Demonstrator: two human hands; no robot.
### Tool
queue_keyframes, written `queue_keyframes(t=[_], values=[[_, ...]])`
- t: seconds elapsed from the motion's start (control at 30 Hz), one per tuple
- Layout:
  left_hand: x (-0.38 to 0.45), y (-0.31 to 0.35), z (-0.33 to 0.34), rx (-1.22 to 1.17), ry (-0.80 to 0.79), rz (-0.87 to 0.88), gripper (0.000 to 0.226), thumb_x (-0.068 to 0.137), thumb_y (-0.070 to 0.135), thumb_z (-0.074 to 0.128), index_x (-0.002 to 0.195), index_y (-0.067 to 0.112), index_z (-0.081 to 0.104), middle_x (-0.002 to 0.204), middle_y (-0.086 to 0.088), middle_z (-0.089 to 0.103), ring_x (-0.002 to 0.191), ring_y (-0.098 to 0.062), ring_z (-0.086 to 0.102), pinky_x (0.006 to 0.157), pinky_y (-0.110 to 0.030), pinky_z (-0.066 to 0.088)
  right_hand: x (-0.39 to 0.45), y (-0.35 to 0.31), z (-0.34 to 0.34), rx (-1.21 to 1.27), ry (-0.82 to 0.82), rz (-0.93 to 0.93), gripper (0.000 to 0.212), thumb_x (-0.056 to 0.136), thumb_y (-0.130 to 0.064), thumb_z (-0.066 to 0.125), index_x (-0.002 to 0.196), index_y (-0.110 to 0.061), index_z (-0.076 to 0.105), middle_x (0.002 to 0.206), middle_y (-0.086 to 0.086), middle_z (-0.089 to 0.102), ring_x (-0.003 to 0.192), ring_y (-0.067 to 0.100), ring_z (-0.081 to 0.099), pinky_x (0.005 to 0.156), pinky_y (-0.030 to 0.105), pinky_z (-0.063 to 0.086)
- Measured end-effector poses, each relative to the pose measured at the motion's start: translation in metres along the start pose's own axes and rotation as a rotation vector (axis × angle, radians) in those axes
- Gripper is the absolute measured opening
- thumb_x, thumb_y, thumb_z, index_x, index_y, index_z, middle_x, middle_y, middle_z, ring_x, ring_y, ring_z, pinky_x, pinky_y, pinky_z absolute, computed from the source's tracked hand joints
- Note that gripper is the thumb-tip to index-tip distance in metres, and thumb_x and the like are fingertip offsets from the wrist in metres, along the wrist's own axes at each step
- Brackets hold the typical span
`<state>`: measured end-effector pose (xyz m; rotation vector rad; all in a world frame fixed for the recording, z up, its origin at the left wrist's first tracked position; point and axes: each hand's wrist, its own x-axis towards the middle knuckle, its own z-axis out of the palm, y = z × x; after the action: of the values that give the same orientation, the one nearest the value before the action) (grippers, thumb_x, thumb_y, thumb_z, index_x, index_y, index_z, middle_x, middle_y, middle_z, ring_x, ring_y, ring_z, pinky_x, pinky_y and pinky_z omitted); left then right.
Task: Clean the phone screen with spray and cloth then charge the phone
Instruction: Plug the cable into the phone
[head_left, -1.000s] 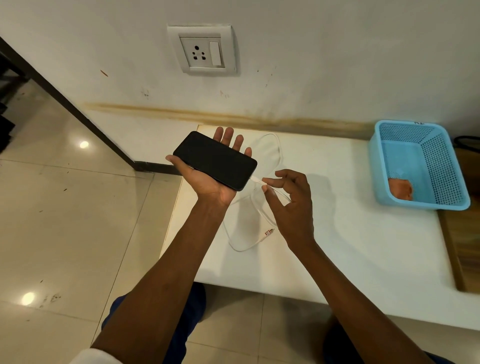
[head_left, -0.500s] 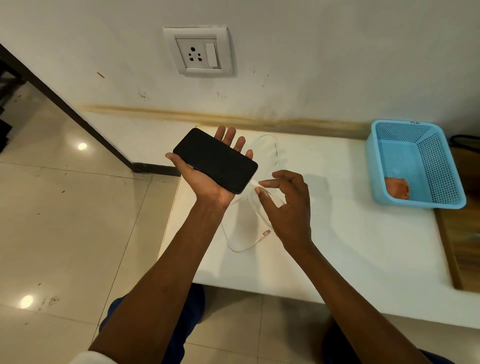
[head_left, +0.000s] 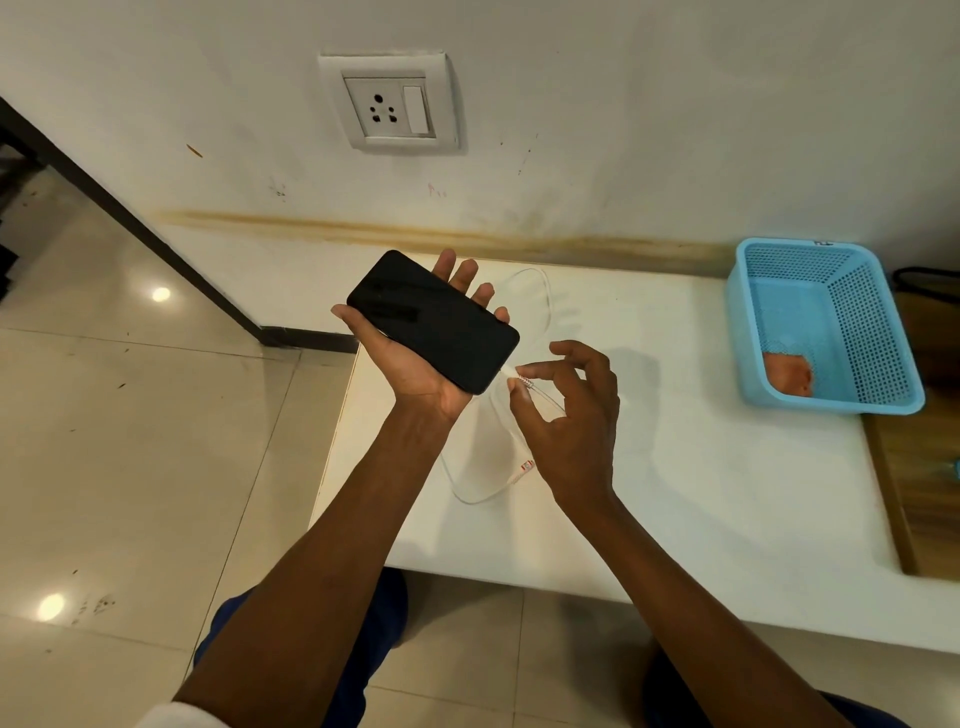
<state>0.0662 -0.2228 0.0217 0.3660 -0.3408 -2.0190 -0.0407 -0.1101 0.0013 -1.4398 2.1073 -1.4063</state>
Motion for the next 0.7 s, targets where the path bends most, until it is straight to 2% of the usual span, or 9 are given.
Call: queue_keyframes(t=[0.2,0.33,0.53,0.7], values=[[0.0000,-0.0003,0.0000,-0.023,-0.012,-0.006,0.106,0.073,0.095,0.021,0.138,0.015,0.045,0.120,-0.006,0.060,0.103,-0.027,0.059,0.093,-0.047,0.041,-0.0003,-0.0011,-0.0002,-0.006,-0.006,0.006,0.020,0.084,-0.038,0.072,0.097,-0.023,0.073,0.127,0.000,0.061,0.117,0.018,0.054,0.092,0.049,0.050],[0.0008,0.0040,-0.0004,-0.004,-0.014,-0.021,0.107,0.072,0.094,0.022,0.141,0.016,0.046,0.131,-0.006,0.060,0.113,-0.030,0.059,0.101,-0.051,0.038,0.0014,-0.0018,-0.0012,-0.029,-0.041,-0.016,0.021,0.085,-0.041,0.071,0.098,-0.025,0.070,0.127,-0.003,0.061,0.118,0.016,0.055,0.093,0.046,0.049],[0.0009,0.0065,0.0001,0.006,-0.008,-0.030,0.109,0.074,0.093,0.018,0.150,0.017,0.036,0.135,-0.007,0.058,0.117,-0.030,0.058,0.103,-0.053,0.037,0.0056,-0.0018,-0.0050,-0.074,-0.093,-0.050,0.037,0.086,-0.053,0.063,0.113,-0.028,0.065,0.132,-0.005,0.058,0.123,0.016,0.052,0.098,0.042,0.046],[0.0008,0.0056,0.0003,0.019,0.007,-0.023,0.109,0.074,0.093,0.019,0.151,0.018,0.034,0.136,-0.007,0.058,0.119,-0.031,0.058,0.103,-0.053,0.039,0.0055,0.0013,-0.0049,-0.118,-0.082,-0.078,0.028,0.085,-0.047,0.069,0.108,-0.030,0.066,0.134,-0.006,0.056,0.124,0.016,0.051,0.099,0.043,0.045]])
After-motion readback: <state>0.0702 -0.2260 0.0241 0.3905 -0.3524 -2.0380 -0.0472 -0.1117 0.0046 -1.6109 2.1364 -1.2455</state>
